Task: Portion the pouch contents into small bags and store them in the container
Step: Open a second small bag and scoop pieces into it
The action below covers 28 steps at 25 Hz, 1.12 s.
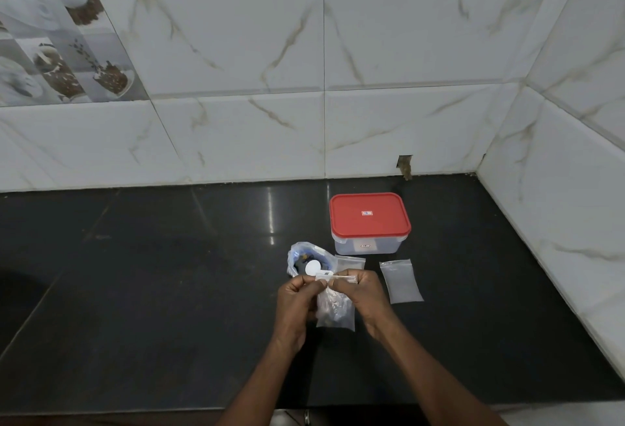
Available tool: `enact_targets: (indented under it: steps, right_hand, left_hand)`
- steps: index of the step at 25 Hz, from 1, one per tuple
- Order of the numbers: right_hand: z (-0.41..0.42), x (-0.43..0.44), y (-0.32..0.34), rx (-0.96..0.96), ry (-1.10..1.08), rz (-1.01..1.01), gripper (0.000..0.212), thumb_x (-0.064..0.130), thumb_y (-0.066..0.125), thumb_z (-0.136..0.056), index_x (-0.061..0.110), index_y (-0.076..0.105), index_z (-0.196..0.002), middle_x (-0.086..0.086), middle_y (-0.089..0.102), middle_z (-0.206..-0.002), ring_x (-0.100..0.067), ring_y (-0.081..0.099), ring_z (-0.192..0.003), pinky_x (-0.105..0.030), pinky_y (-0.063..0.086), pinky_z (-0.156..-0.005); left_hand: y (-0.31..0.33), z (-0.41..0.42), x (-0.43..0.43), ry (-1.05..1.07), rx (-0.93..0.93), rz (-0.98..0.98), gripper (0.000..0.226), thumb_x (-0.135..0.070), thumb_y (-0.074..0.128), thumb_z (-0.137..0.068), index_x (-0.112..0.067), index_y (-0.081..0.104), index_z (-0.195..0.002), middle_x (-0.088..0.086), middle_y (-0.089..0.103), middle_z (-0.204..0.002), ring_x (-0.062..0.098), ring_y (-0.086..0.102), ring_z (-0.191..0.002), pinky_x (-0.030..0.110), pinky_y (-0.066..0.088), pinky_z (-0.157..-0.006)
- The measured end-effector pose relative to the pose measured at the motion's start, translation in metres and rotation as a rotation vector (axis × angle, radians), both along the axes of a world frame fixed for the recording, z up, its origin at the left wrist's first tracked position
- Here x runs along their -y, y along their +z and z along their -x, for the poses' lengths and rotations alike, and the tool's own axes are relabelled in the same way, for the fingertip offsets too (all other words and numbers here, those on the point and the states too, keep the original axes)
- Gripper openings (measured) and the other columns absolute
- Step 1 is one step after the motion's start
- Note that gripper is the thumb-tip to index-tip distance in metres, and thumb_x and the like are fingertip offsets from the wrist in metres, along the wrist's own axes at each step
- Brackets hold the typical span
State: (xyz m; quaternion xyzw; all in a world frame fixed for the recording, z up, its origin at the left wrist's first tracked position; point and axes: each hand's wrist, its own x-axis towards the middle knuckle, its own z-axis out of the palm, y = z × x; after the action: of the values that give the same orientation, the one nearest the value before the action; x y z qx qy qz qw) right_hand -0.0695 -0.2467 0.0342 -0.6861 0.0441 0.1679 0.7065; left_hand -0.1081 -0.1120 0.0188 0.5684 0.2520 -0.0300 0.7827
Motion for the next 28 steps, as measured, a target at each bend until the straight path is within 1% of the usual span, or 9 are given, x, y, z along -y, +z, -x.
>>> enact_targets:
  steps: [4,7,9,12,14,17,22,24,28]
  right_hand:
    - [-0.001,0.001,0.005,0.006,0.016,-0.009,0.014,-0.001,0.072,-0.08,-0.001,0.074,-0.093,-0.019,0.075,-0.088,-0.031,0.072,-0.086,-0.036,0.059,-0.075]
    - [-0.003,0.004,0.008,-0.008,0.043,0.044,0.008,-0.002,0.072,-0.08,0.005,0.074,-0.083,-0.004,0.075,-0.074,-0.008,0.072,-0.068,-0.017,0.055,-0.058]
    - [-0.005,0.005,0.006,-0.004,0.045,0.083,0.005,-0.001,0.072,-0.08,0.002,0.074,-0.083,-0.005,0.074,-0.074,-0.006,0.069,-0.064,-0.012,0.051,-0.054]
    - [-0.008,0.003,0.003,0.017,0.035,0.143,0.01,0.004,0.074,-0.079,0.002,0.075,-0.088,-0.01,0.075,-0.083,-0.011,0.067,-0.072,-0.016,0.052,-0.06]
    - [-0.011,0.002,-0.002,-0.007,0.03,0.161,0.012,0.01,0.076,-0.078,0.004,0.075,-0.088,-0.01,0.075,-0.085,-0.015,0.068,-0.08,-0.025,0.054,-0.07]
    - [-0.015,0.005,-0.006,-0.093,-0.007,0.139,0.017,0.019,0.08,-0.076,0.009,0.076,-0.09,-0.004,0.075,-0.09,-0.02,0.067,-0.089,-0.031,0.055,-0.076]
    - [-0.011,0.006,-0.005,-0.087,-0.013,0.052,0.008,0.01,0.075,-0.078,0.003,0.075,-0.082,-0.014,0.075,-0.082,-0.019,0.066,-0.071,-0.031,0.052,-0.064]
    - [-0.01,0.003,-0.004,-0.058,-0.029,0.087,0.007,0.009,0.072,-0.08,0.003,0.075,-0.079,-0.013,0.075,-0.078,-0.019,0.067,-0.067,-0.031,0.053,-0.063]
    - [-0.009,-0.002,-0.008,-0.002,-0.037,0.09,0.01,0.007,0.071,-0.081,-0.003,0.072,-0.078,-0.019,0.074,-0.078,-0.029,0.07,-0.074,-0.04,0.056,-0.07]
  left_hand:
    - [0.003,-0.002,-0.001,-0.049,-0.011,-0.013,0.004,-0.013,0.073,-0.08,-0.009,0.072,-0.08,0.021,0.062,-0.084,0.032,0.058,-0.076,0.036,0.05,-0.062]
    - [0.004,-0.004,-0.001,-0.083,-0.025,-0.037,0.007,-0.003,0.068,-0.086,-0.006,0.072,-0.081,0.018,0.064,-0.08,0.027,0.063,-0.071,0.032,0.055,-0.057]
    - [0.007,-0.005,0.0,-0.088,-0.032,-0.064,0.01,-0.002,0.067,-0.086,-0.006,0.07,-0.077,0.014,0.064,-0.075,0.022,0.063,-0.067,0.029,0.053,-0.053]
    - [0.007,-0.009,0.002,-0.058,-0.007,-0.108,0.006,-0.012,0.071,-0.074,-0.006,0.07,-0.073,0.016,0.057,-0.07,0.026,0.052,-0.068,0.03,0.045,-0.056]
    - [0.005,-0.011,0.001,-0.042,0.042,-0.152,0.008,-0.007,0.072,-0.075,-0.005,0.068,-0.067,0.015,0.054,-0.066,0.025,0.048,-0.068,0.031,0.043,-0.058]
    - [0.001,-0.013,-0.006,-0.044,0.069,-0.161,0.011,0.005,0.071,-0.082,0.006,0.069,-0.071,0.022,0.065,-0.071,0.027,0.06,-0.069,0.037,0.053,-0.067]
    - [-0.003,-0.016,-0.006,0.041,0.002,-0.102,0.027,-0.018,0.073,-0.059,0.005,0.064,-0.069,0.02,0.06,-0.073,0.03,0.051,-0.073,0.043,0.046,-0.07]
    - [-0.002,-0.014,-0.003,0.019,0.004,-0.056,0.009,-0.011,0.071,-0.072,-0.003,0.068,-0.069,0.021,0.065,-0.075,0.031,0.057,-0.072,0.043,0.05,-0.071]
    - [-0.005,-0.01,0.0,-0.041,0.012,0.05,0.01,0.003,0.067,-0.088,0.005,0.076,-0.092,0.029,0.074,-0.096,0.036,0.071,-0.084,0.049,0.056,-0.086]
